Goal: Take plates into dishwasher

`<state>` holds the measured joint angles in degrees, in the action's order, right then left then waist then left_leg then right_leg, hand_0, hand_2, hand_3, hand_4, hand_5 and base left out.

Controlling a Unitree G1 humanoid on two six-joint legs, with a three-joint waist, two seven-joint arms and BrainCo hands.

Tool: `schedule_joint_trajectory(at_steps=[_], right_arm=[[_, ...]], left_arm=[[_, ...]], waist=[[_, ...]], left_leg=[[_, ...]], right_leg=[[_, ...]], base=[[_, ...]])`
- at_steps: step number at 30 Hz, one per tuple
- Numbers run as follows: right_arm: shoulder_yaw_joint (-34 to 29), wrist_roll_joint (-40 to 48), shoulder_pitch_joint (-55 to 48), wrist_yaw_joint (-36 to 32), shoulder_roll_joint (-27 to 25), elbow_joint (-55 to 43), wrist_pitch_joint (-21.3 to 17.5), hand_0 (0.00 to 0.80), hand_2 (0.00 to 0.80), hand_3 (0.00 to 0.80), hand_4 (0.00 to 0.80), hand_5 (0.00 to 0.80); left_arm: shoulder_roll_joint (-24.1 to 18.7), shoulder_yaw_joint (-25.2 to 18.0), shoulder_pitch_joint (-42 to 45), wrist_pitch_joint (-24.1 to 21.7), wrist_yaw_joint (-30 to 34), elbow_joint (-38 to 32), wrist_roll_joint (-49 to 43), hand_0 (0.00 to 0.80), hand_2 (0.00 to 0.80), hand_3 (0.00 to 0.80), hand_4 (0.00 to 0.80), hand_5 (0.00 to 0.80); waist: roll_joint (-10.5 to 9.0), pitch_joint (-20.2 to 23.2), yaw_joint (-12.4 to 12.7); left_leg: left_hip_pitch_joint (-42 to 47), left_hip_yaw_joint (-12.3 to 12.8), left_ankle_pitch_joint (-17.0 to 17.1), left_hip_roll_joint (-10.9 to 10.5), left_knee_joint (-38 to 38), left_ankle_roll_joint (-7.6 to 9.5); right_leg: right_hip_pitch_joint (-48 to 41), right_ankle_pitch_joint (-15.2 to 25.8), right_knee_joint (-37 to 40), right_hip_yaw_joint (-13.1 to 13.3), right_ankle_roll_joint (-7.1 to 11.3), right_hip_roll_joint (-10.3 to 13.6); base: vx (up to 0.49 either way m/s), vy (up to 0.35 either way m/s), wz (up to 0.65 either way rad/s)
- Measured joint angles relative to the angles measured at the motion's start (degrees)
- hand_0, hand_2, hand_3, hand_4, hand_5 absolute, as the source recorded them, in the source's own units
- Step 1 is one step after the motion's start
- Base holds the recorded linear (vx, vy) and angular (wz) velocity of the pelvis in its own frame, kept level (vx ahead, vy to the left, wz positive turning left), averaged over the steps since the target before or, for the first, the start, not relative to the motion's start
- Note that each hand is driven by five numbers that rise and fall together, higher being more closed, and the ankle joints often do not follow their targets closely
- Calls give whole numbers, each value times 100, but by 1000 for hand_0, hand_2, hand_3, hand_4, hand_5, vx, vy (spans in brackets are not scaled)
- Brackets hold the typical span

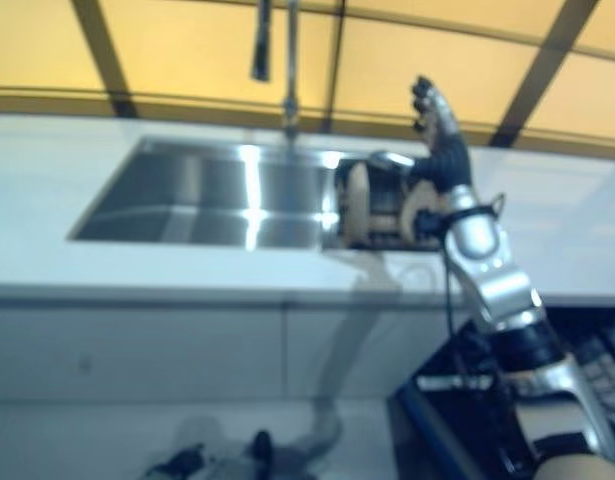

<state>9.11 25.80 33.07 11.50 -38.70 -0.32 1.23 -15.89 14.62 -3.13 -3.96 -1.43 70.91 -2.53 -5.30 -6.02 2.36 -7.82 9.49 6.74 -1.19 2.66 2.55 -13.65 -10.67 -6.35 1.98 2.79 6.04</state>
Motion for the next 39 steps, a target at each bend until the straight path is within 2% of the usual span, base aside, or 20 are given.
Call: schedule_joint_trajectory(at_steps=[1, 2, 4, 5, 6, 7, 8, 9, 11, 13, 15, 16, 20, 22, 23, 24, 26, 29, 33, 39], right_arm=[[-70, 36, -107, 12, -1, -26, 0, 0, 0, 0, 0, 0], [-132, 38, -172, 13, 1, -48, 0, 0, 0, 0, 0, 0], [-429, 63, -410, 51, 89, -64, -18, 0, 0, 0, 0, 0], [-516, 72, -527, 105, 106, -70, -25, 0, 0, 0, 0, 0], [-561, 77, -583, 152, 171, -62, -40, 0, 0, 0, 0, 0], [-603, 77, -681, 173, 201, -84, -63, 0, 0, 0, 0, 0], [-632, 80, -759, 217, 206, -60, -105, 0, 0, 0, 0, 0], [-632, 80, -773, 250, 211, -31, -106, 0, 0, 0, 0, 0], [-649, 79, -800, 369, 139, 69, -109, 0, 0, 0, 0, 0], [-656, 90, -801, 414, -70, 252, -106, 0, 0, 0, 0, 0], [-671, 212, -798, 414, -285, 490, -77, 0, 0, 0, 0, 0], [-685, 322, -795, 402, -328, 605, -30, 0, 0, 0, 0, 0], [-738, 781, -796, 287, -350, 950, 333, 0, 0, 0, 0, 0], [-739, 934, -795, 200, -349, 1186, 512, 0, 0, 0, 0, 0], [-739, 1008, -796, 143, -346, 1363, 610, 0, 0, 0, 0, 0], [-747, 1093, -795, 103, -352, 1576, 678, 0, 0, 0, 0, 0], [-747, 1224, -781, -3, -360, 1828, 835, 0, 0, 0, 0, 0], [-742, 1406, -715, -187, -361, 1979, 1043, 0, 0, 0, 0, 0], [-666, 1606, -391, -364, -360, 2149, 1218, 0, 0, 0, 0, 0], [-609, 1892, -270, -481, -360, 2204, 1415, 0, 0, 0, 0, 0]], left_arm=[[-37, -1, -22, -7, -21, 8, 0, 0, 0, 0, 0, 0], [-56, -1, -62, -5, -26, 35, 0, 0, 0, 0, 0, 0], [-83, 7, -89, -18, -26, 113, 0, 0, 0, 0, 0, 0], [-85, 11, -109, -28, -24, 140, -1, 0, 0, 0, 0, 0], [-98, 44, -72, -29, -25, 148, 0, 0, 0, 0, 0, 0], [-90, 37, -71, -35, -23, 212, 0, 0, 0, 0, 0, 0], [-91, 161, -68, -28, -23, 210, -3, 0, 0, 0, 0, 0], [-76, 216, -47, -26, -23, 203, -4, 0, 0, 0, 0, 0], [-55, 217, -20, -27, -26, 184, -2, 0, 0, 0, 0, 0], [-86, 218, -57, -23, -24, 176, -13, 0, 0, 0, 0, 0], [-111, 218, -76, 1, -22, 173, -19, 0, 0, 0, 0, 0], [-123, 221, -60, 52, -22, 175, -19, 0, 0, 0, 0, 0], [-163, 264, 0, 155, -21, 179, -19, 0, 0, 0, 0, 0], [-190, 263, 32, 183, -20, 175, -19, 0, 0, 0, 0, 0], [-251, 259, 51, 200, -20, 174, -19, 0, 0, 0, 0, 0], [-245, 258, 69, 211, -16, 142, -19, 0, 0, 0, 0, 0], [-257, 255, 75, 211, -17, 68, -19, 0, 0, 0, 0, 0], [-250, 255, 63, 212, -2, 13, -11, 0, 0, 0, 0, 0], [-242, 254, 30, 211, 49, 9, -10, 0, 0, 0, 0, 0], [-244, 261, 23, 208, 59, 7, -12, 0, 0, 0, 0, 0]], waist=[[-42, 35, -39], [-62, 50, -66], [-93, 74, -156], [-107, 89, -165], [-114, 125, -148], [-80, 148, -164], [-21, 123, -158], [65, 112, -168], [251, 153, -294], [265, 166, -358], [216, 182, -380], [175, 184, -431], [-43, 212, -481], [-180, 272, -478], [-336, 294, -480], [-298, 277, -475], [-221, 273, -465], [-157, 230, -486], [-73, 164, -488], [-154, 117, -455]], left_leg=[[139, 22, -66, -112, -118, 183], [204, 26, -77, -150, -191, 204], [451, 39, -79, -250, -424, 336], [570, 108, -153, -278, -486, 426], [619, 192, -123, -277, -487, 439], [639, 164, -293, -292, -427, 507], [769, 177, -351, -281, -476, 559], [894, 176, -348, -249, -567, 565], [1075, 164, -346, -181, -721, 558], [1162, 151, -391, -174, -750, 537], [1189, 138, -435, -174, -752, 498], [1215, 120, -458, -171, -755, 463], [1318, 107, -556, -173, -756, 294], [1361, 61, -602, -214, -778, 172], [1417, 5, -638, -291, -775, 64], [1448, -42, -674, -189, -779, -26], [1436, -55, -689, -16, -775, -175], [1460, -71, -707, 108, -753, -331], [1629, -136, -755, 203, -782, -403], [1622, -238, -747, 175, -780, -389]], right_leg=[[115, -34, -459, -67, 105, 40], [220, -50, -710, -101, 155, 71], [671, -2, -1828, -119, 307, 155], [956, 207, -2393, -117, 392, 230], [1184, 214, -2951, -189, 442, 307], [1380, 666, -3193, -214, 480, 340], [1570, 830, -3590, -321, 515, 407], [1745, 769, -3855, -484, 460, 458], [1998, 549, -3504, -772, 417, 471], [2158, 511, -2618, -1004, 408, 497], [2185, 637, -1402, -1211, 543, 502], [2213, 769, -900, -1221, 600, 473], [2151, 1373, 331, -1230, 647, 391], [2029, 1578, 544, -1210, 715, 413], [1908, 1911, 557, -1153, 626, 424], [1821, 1871, 585, -1163, 333, 305], [1738, 1874, 773, -1200, 310, 127], [1578, 1964, 1052, -1204, 185, -59], [1385, 1926, 1119, -1209, 105, -142], [1366, 1903, 1116, -1247, 115, -98]], base=[[304, 267, -22], [403, 366, -14], [285, 306, -6], [222, 331, -17], [184, 314, -23], [195, 323, -24], [173, 197, -22], [148, 98, -21], [169, 18, 4], [175, -68, 11], [127, -84, 2], [104, -65, 8], [87, -45, -1], [53, -65, 8], [71, -112, 17], [87, -145, 12], [70, -132, 1], [65, -100, -4], [57, -78, -3], [51, -51, 7]])
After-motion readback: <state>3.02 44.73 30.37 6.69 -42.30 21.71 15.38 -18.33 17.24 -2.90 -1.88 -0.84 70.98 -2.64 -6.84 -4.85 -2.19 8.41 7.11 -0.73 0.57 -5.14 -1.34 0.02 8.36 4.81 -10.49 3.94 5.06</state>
